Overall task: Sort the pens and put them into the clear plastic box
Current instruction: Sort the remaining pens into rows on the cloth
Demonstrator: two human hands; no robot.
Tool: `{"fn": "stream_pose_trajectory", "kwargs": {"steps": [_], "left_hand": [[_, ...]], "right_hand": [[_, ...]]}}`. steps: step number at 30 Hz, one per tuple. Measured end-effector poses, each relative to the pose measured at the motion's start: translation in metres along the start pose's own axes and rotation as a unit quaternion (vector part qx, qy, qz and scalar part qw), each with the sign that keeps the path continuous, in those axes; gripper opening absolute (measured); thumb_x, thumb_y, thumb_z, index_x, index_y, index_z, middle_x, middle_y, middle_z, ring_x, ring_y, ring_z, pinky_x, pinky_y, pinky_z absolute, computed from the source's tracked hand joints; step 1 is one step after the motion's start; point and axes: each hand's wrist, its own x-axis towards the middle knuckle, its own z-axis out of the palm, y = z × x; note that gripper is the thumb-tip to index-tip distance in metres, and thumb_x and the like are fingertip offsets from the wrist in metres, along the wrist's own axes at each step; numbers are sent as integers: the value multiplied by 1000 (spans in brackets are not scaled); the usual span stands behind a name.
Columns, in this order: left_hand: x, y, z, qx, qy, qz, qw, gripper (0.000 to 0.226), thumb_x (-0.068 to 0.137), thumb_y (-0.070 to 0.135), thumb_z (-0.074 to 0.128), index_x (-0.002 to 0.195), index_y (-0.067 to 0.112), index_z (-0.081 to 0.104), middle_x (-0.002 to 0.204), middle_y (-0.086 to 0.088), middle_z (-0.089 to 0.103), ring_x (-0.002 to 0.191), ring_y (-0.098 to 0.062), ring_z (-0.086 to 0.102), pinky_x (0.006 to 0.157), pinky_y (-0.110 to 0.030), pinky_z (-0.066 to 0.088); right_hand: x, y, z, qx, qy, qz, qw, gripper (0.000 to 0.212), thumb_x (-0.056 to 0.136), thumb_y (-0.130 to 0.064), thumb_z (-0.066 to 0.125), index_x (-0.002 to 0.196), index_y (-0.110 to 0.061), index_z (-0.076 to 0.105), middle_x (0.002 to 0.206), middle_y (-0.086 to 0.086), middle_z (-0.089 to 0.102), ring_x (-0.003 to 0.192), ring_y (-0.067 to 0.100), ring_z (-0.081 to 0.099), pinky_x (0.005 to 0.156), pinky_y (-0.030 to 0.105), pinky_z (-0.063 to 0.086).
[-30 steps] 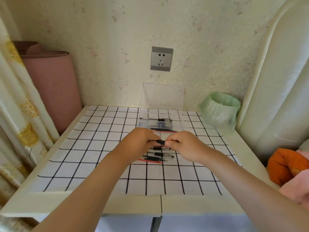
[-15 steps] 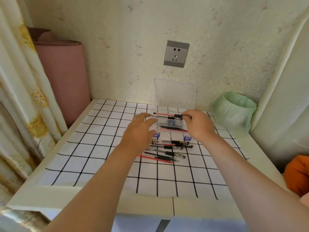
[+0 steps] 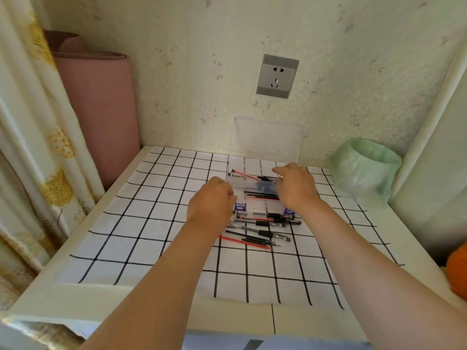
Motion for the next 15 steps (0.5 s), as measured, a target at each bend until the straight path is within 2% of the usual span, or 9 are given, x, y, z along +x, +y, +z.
{"fn": "stream_pose_trajectory", "kwargs": {"steps": [3, 5, 7, 9, 11, 13, 15], "left_hand": [[1, 0, -3, 0, -7, -30, 1000, 23, 100, 27, 52, 116, 18, 66, 120, 0, 61, 101, -17, 60, 79, -27, 48], [0, 0, -4, -12, -15, -37, 999, 29, 100, 26, 53, 126, 19, 63, 126, -2, 61, 109, -18, 60, 87, -28, 49], [-1, -1, -5, -28, -27, -29, 999, 37, 99, 27, 55, 135, 21, 56, 134, -2, 57, 118, -19, 56, 97, -33, 48], [-3, -2, -7, -38, -37, -16, 998, 41, 98, 27, 55, 139, 21, 51, 136, -3, 55, 121, -19, 53, 99, -33, 47], [-6, -3, -10, -32, -39, -1, 999, 45, 98, 28, 55, 141, 22, 46, 136, -2, 54, 121, -18, 52, 93, -29, 45], [-8, -3, -13, -4, -30, 19, 999, 48, 97, 29, 56, 143, 23, 42, 137, 1, 49, 122, -17, 48, 88, -28, 45], [-10, -2, -17, 16, -14, 36, 999, 46, 96, 30, 57, 140, 26, 44, 133, 3, 45, 121, -15, 45, 84, -27, 45]], "right_hand": [[-6, -5, 0, 49, -37, -31, 998, 36, 102, -23, 42, 131, -24, 61, 130, 5, 61, 117, 29, 54, 100, 43, 44], [-12, -9, -1, 57, -84, -45, 994, 37, 102, -26, 41, 134, -25, 58, 131, 4, 61, 119, 27, 55, 101, 43, 44], [-17, -9, -4, 65, -98, -50, 992, 39, 102, -25, 41, 138, -25, 55, 134, 4, 60, 121, 26, 54, 101, 41, 43], [-21, -7, -7, 81, -86, -54, 992, 38, 101, -23, 44, 137, -24, 55, 134, 4, 60, 121, 26, 54, 102, 40, 43], [-26, -4, -12, 70, -46, -71, 994, 37, 98, -21, 48, 133, -24, 59, 132, 2, 61, 120, 26, 53, 102, 41, 41], [-32, -3, -20, 58, 7, -103, 993, 32, 95, -18, 53, 123, -25, 67, 122, 0, 65, 113, 24, 54, 98, 41, 43], [-41, -6, -30, 81, 26, -133, 987, 23, 92, -17, 58, 108, -27, 72, 106, -4, 66, 98, 18, 57, 88, 37, 47]]}}
